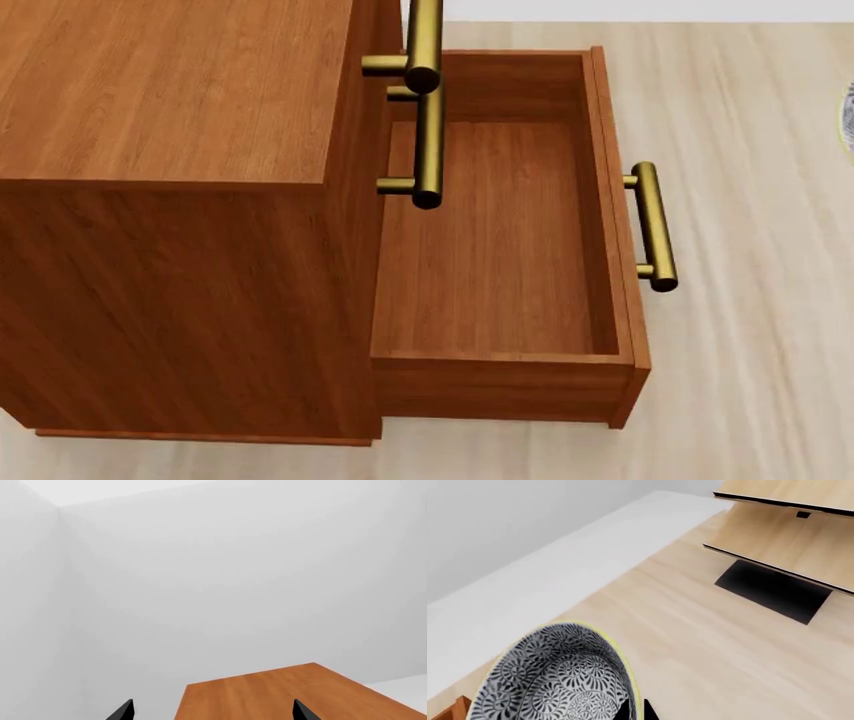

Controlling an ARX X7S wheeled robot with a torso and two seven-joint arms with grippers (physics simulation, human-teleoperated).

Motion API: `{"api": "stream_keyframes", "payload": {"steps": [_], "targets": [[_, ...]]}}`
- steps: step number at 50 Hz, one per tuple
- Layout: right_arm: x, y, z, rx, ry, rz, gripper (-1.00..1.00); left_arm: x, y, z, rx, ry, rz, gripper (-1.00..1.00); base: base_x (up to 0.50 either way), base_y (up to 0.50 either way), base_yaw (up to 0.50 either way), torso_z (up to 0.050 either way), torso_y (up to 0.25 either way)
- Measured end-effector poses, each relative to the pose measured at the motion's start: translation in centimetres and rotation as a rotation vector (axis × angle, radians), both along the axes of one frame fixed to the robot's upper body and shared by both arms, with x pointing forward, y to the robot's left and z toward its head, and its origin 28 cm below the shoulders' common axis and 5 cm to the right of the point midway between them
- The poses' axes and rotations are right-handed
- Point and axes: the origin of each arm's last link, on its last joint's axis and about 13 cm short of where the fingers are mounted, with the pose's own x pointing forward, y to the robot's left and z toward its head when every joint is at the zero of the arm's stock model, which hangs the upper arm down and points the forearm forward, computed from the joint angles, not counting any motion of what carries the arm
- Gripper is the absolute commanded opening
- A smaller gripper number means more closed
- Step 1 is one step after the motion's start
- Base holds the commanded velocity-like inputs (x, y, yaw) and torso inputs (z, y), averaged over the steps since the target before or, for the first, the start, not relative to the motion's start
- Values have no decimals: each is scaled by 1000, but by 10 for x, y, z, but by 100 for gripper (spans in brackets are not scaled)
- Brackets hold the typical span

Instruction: Put the bowl in the bottom drawer of the cabinet.

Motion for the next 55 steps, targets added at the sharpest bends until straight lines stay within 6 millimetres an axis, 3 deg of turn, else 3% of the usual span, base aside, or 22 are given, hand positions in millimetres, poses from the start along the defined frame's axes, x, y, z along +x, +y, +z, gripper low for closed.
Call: {"api": "stream_keyframes", "payload": {"steps": [30, 55], "targets": [[30, 31, 7, -34, 8, 115, -100, -1, 1, -1, 1, 1, -2, 100, 0, 0, 0, 0, 0], [53, 56, 0, -77, 57, 224, -100, 1, 1, 0, 8, 2, -4, 100, 0, 0, 0, 0, 1]]}}
